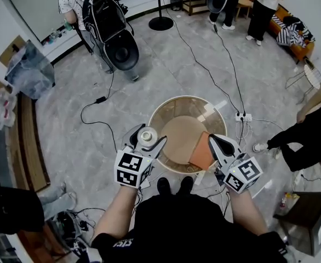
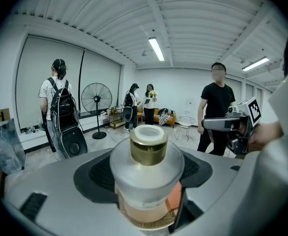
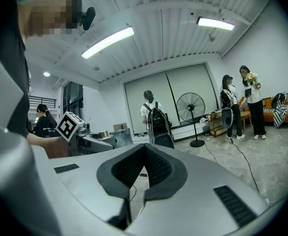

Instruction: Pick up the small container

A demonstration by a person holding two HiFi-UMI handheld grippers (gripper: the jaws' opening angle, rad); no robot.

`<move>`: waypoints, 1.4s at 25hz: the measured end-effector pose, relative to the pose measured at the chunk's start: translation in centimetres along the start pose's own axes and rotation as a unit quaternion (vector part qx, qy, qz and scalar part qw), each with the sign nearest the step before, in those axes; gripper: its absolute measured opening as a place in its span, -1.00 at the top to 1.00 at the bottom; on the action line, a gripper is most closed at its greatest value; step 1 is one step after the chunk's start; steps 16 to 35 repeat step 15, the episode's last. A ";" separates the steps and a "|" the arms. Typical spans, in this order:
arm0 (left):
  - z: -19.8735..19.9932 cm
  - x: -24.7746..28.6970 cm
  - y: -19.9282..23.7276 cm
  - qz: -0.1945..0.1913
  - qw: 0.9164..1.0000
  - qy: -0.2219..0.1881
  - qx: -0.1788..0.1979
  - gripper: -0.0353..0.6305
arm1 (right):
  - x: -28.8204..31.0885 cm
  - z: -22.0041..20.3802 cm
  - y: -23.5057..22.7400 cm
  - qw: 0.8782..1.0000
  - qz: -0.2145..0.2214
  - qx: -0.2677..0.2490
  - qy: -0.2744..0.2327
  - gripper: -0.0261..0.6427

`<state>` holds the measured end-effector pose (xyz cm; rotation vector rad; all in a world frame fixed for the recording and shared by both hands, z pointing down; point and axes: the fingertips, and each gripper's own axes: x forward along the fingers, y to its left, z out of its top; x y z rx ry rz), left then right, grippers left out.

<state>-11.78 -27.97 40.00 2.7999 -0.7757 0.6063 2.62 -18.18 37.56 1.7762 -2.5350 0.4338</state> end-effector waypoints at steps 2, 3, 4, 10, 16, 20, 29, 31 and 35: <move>0.2 0.0 -0.4 -0.003 1.000 0.001 0.001 -0.14 | -0.2 -0.2 0.2 1.000 0.002 0.006 -0.001 0.89; 0.2 -0.1 -0.6 -0.004 1.000 0.002 0.002 -0.14 | -0.3 -0.2 0.2 1.000 0.003 0.008 -0.001 0.89; 0.2 -0.2 -0.8 -0.005 1.000 0.003 0.002 -0.14 | -0.4 -0.2 0.3 1.000 0.004 0.010 -0.002 0.89; -0.2 -0.4 -1.8 -0.007 1.000 0.005 0.002 -0.14 | -1.2 -0.8 0.3 1.000 0.004 0.019 -0.005 0.89; -1.2 -0.3 -2.2 -0.010 1.000 0.014 -0.004 -0.14 | -1.6 -1.3 -0.1 1.000 0.004 0.028 -0.006 0.89; -1.2 -0.3 -2.2 -0.010 1.000 0.014 -0.004 -0.14 | -1.6 -1.3 -0.1 1.000 0.004 0.028 -0.006 0.89; -1.2 -0.3 -2.2 -0.010 1.000 0.014 -0.004 -0.14 | -1.6 -1.3 -0.1 1.000 0.004 0.028 -0.006 0.89; -1.2 -0.3 -2.2 -0.010 1.000 0.014 -0.004 -0.14 | -1.6 -1.3 -0.1 1.000 0.004 0.028 -0.006 0.89; -1.2 -0.3 -2.2 -0.010 1.000 0.014 -0.004 -0.14 | -1.6 -1.3 -0.1 1.000 0.004 0.028 -0.006 0.89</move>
